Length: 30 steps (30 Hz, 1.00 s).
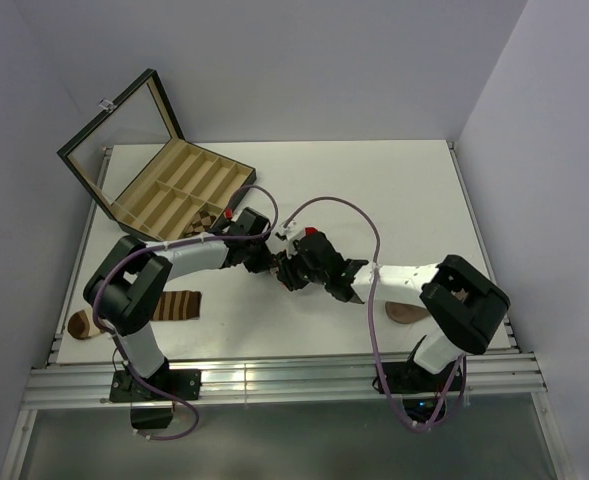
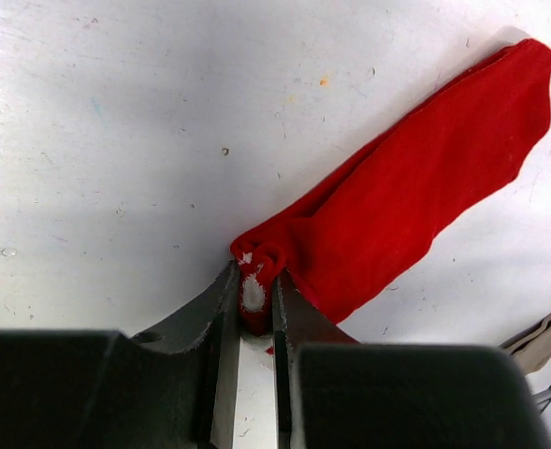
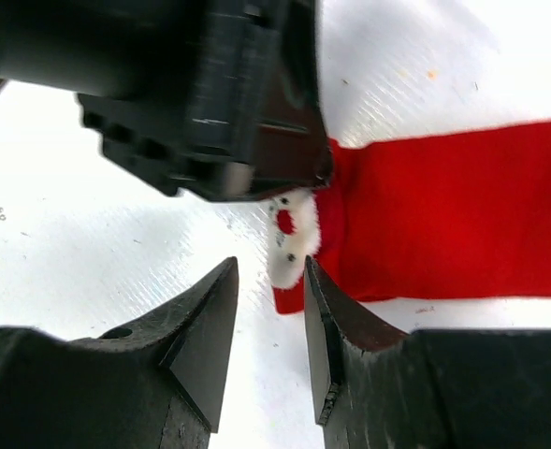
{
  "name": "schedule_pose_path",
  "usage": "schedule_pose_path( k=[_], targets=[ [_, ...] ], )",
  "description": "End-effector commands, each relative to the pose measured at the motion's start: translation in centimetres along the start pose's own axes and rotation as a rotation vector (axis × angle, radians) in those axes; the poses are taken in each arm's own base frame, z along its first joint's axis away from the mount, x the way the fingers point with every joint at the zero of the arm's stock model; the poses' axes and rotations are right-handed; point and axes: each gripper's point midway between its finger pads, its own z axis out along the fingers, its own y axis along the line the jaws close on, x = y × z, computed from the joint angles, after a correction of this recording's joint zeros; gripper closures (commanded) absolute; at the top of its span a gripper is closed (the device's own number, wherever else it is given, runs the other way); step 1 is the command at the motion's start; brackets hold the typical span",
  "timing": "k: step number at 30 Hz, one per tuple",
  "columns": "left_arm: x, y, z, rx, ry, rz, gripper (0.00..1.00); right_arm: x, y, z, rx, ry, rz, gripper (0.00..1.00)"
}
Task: Roll the socks
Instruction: Roll the sock at the center of the board.
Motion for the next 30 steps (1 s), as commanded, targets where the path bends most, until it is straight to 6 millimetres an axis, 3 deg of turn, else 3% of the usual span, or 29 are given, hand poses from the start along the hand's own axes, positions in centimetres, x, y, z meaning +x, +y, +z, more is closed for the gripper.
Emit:
schedule_pose_path(
  k=[1, 12, 22, 24, 25, 27, 28, 30],
  targets=[
    [0.4, 0.5, 0.2, -0.026, 0.027, 0.03, 1.0, -1.9, -0.2, 0.5, 0.057, -0.08, -0.091, 0.58],
    [0.7, 0.3, 0.5, -0.02, 0.043, 0.027, 1.0, 0.8, -0.4, 2.9, 0.169, -0.005, -0.2, 0.58],
    [0.5, 0.5, 0.5, -0.024, 0.049, 0.028, 1.0, 4.1, -2.9, 3.6, 0.296, 0.118, -0.231, 0.59],
    [0.4, 0.5, 0.5, -0.016, 0.053, 0.024, 1.0, 5.2, -3.5, 3.6, 0.329, 0.157, -0.225, 0.68],
    [0.3, 0.8, 0.5, -0.016, 0.056, 0.014, 1.0, 5.9, -3.8, 3.6, 0.336, 0.181, -0.228, 0.81],
    [0.0, 0.7, 0.4, 0.0, 0.058, 0.002, 1.0, 6.3, -3.9, 3.7, 0.337, 0.2, -0.22, 0.95],
    [-0.5, 0.9, 0.3, 0.003, 0.05, -0.009, 1.0, 6.4, -3.7, 3.7, 0.324, 0.209, -0.218, 1.0],
    [-0.8, 0.9, 0.2, 0.005, 0.039, -0.015, 0.97, 6.7, -2.7, 3.9, 0.238, 0.233, -0.187, 1.0]
  ],
)
